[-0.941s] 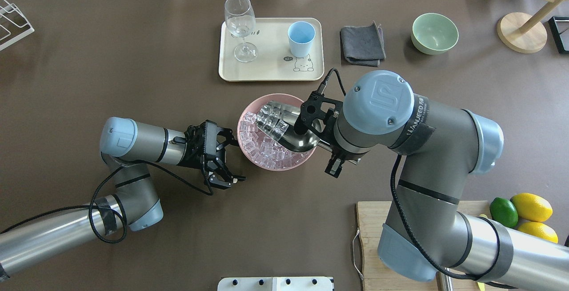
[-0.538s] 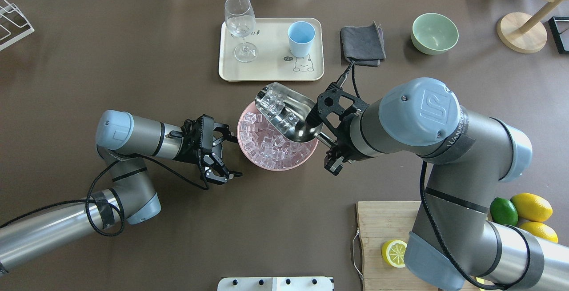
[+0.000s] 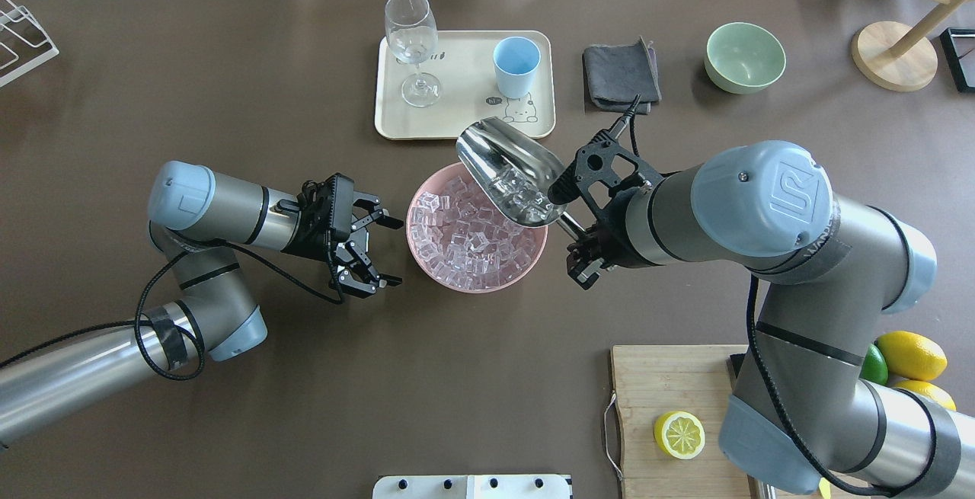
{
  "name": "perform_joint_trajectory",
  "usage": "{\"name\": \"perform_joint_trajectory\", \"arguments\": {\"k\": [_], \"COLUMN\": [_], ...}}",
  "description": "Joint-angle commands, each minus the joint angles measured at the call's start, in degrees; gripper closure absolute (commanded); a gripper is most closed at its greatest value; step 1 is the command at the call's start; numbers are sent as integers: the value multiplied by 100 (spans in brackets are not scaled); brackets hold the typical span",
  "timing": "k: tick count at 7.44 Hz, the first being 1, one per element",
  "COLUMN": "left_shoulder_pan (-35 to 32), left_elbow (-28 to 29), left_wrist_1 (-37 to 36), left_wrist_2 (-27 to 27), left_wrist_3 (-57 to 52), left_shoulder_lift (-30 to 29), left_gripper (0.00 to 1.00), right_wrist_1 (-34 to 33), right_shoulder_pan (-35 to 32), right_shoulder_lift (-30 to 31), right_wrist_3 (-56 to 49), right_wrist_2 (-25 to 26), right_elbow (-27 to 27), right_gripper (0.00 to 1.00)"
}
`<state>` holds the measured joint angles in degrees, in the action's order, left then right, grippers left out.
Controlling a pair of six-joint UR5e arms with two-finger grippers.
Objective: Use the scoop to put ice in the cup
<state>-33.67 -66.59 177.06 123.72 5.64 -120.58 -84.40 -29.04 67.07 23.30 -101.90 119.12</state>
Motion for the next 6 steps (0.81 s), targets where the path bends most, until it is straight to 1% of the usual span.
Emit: {"name": "perform_joint_trajectory", "arguments": {"k": [1, 2, 3, 4, 5, 6], "left_shoulder_pan": [-279, -307, -376, -499, -639, -780], "left_elbow": [-38, -64, -65, -65, -73, -187], "left_wrist_1": [-31, -39, -144, -180, -372, -574], "left_wrist_2": [300, 380, 468, 521, 774, 907], "left_wrist_3": [-1, -1, -10, -1, -1, -10], "left_shoulder_lift": [25, 43, 52, 52, 52, 78], "left_gripper": [2, 2, 2, 2, 2, 2], "right_wrist_1": [-634, -1100, -1618, -2172, -2647, -3009], "right_shoulder_pan": [-320, -513, -793, -1074, -1338, -1480], "right_shoulder_lift": [35, -123, -333, -631, -921, -1281], "right_wrist_3": [43, 34, -27, -106, -490, -920], "right_wrist_2": [-487, -768, -1179, -1531, -1848, -2069], "right_elbow": [-55, -142, -265, -484, -843, -1334], "right_gripper": [100, 100, 100, 100, 100, 100]}}
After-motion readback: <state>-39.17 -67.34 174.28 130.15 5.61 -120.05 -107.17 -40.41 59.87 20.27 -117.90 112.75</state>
